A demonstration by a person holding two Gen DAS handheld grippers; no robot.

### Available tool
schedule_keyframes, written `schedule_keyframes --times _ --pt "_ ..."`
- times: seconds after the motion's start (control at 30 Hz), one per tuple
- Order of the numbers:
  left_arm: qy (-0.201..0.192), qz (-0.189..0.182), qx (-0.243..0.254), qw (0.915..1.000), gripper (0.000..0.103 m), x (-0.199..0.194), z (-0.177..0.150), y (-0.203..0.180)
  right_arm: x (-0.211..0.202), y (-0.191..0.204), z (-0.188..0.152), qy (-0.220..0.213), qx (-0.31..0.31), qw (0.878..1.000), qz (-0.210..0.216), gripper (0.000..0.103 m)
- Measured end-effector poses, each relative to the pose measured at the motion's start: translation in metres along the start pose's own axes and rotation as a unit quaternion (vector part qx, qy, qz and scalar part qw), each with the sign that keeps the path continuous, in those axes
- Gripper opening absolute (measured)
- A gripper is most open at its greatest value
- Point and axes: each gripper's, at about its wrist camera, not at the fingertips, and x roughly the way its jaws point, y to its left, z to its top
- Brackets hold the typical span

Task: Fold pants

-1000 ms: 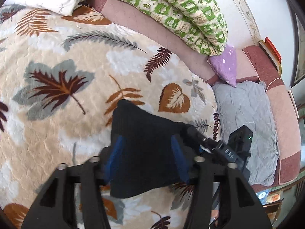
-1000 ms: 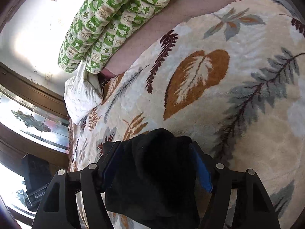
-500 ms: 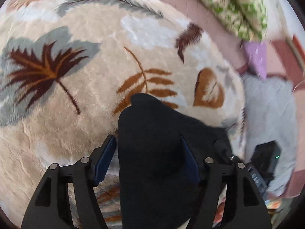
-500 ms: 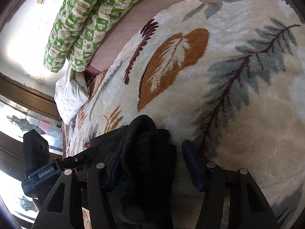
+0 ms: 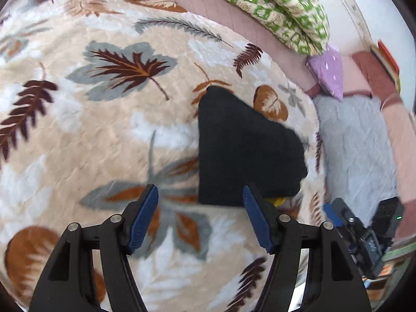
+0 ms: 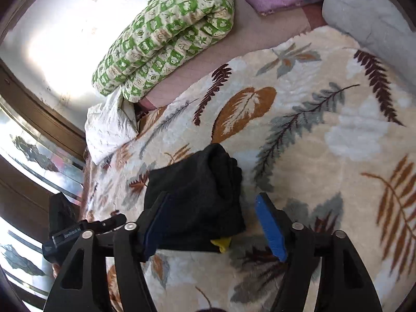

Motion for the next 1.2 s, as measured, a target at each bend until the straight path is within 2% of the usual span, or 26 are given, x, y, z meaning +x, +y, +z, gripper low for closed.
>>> schedule_keyframes --times 0.07,0.17,0.33,0.5,0.57,0.7,0.8,0.97,1.1,1.2 --pt "-0.007 0.026 0.029 0.9992 0.067 -0.007 -0.015 -0.005 -0.013 0.014 -0.025 -0.005 -0.026 0.999 -0.034 0.092" --pt "-0.017 0.052 0.061 0.9966 0.067 -0.017 -0.04 -0.01 -0.026 0.03 -0.061 -0.014 -0.046 0.994 -0.094 0.102" --pt "-0.034 0.094 0.085 0.9914 0.067 -0.027 -0.068 -0.011 -0.049 0.045 -0.102 -0.046 -0.064 0.988 -0.134 0.102" --pt "-0.046 0.131 0.097 0.9855 0.067 -0.032 -0.089 -0.01 -0.059 0.056 -0.12 -0.046 -0.086 0.979 -0.18 0.102" --pt "-0.047 0.146 0.109 0.9822 0.067 -0.032 -0.095 -0.012 -0.061 0.062 -0.124 -0.045 -0.096 0.977 -0.185 0.102" --pt "-0.034 0.138 0.113 0.9833 0.067 -0.031 -0.094 -0.014 -0.066 0.066 -0.127 -0.045 -0.098 0.98 -0.168 0.102" --pt "-0.028 0.115 0.098 0.9882 0.067 -0.03 -0.078 -0.018 -0.064 0.058 -0.12 -0.03 -0.077 0.989 -0.123 0.102" --pt "-0.023 0.06 0.074 0.9952 0.067 -0.019 -0.021 -0.028 -0.048 0.026 -0.078 -0.017 -0.001 0.998 -0.052 0.102" --pt "0.013 0.025 0.062 0.9977 0.067 0.01 0.022 -0.038 -0.012 0.005 -0.03 0.005 0.035 0.999 -0.014 0.103" --pt "0.044 -0.002 0.028 0.9986 0.067 0.038 0.044 -0.032 0.028 -0.009 0.0 0.033 0.061 0.998 0.01 0.103"
